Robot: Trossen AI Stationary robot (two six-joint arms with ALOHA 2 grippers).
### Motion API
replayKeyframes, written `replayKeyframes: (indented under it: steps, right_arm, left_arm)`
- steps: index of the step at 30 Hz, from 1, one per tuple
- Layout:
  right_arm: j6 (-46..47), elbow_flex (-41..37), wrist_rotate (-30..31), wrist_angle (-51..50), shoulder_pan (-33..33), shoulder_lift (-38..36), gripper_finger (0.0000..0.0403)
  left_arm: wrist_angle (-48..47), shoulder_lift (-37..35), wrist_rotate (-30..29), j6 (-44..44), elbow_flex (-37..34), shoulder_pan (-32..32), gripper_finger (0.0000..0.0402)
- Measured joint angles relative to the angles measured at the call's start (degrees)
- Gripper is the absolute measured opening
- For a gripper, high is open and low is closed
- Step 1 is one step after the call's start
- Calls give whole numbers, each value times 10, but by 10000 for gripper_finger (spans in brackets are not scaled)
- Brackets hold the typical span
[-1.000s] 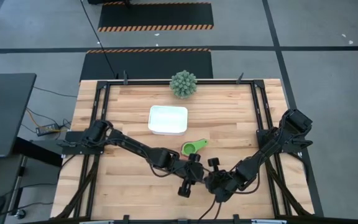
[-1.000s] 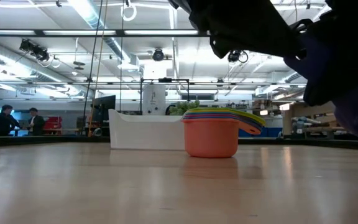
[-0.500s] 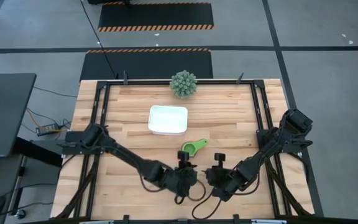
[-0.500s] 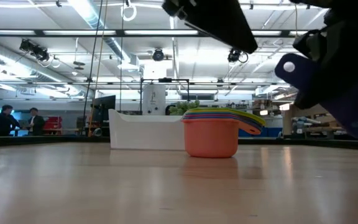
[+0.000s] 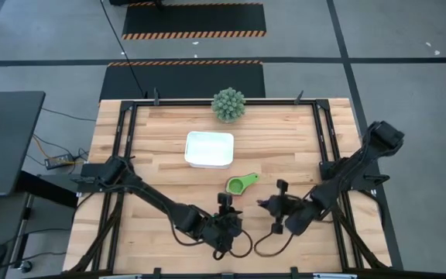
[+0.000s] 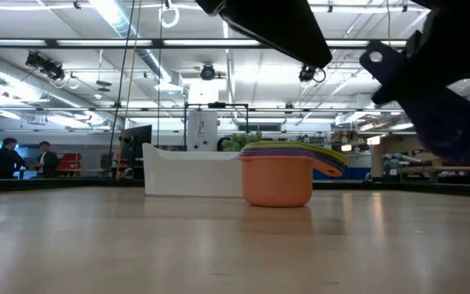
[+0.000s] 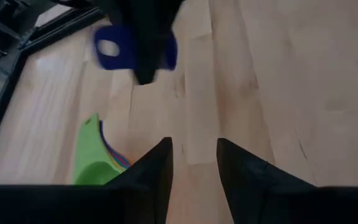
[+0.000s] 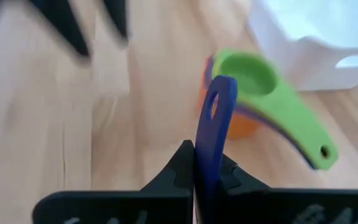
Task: Nest measuring cups in basket
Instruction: Stack the blue nesting cup on the green nesting cup
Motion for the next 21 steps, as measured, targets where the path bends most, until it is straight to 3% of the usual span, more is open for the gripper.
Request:
replayKeyframes:
  steps: [4, 10, 16, 21]
  right_arm:
    - [6, -77, 55, 173, -9, -40, 13]
    - [20, -167, 103, 439, -33, -54, 14]
    - [16, -220, 41, 699, -77, -36, 15]
    - [29, -223, -37, 761, -115, -27, 15]
  left_arm:
    - [7, 0, 1, 8, 0, 5, 130]
    - [11, 0, 0, 128, 0, 7, 130]
    - [44, 0, -43, 355, 0, 7, 130]
    - [91, 0, -67, 571, 0, 11, 130]
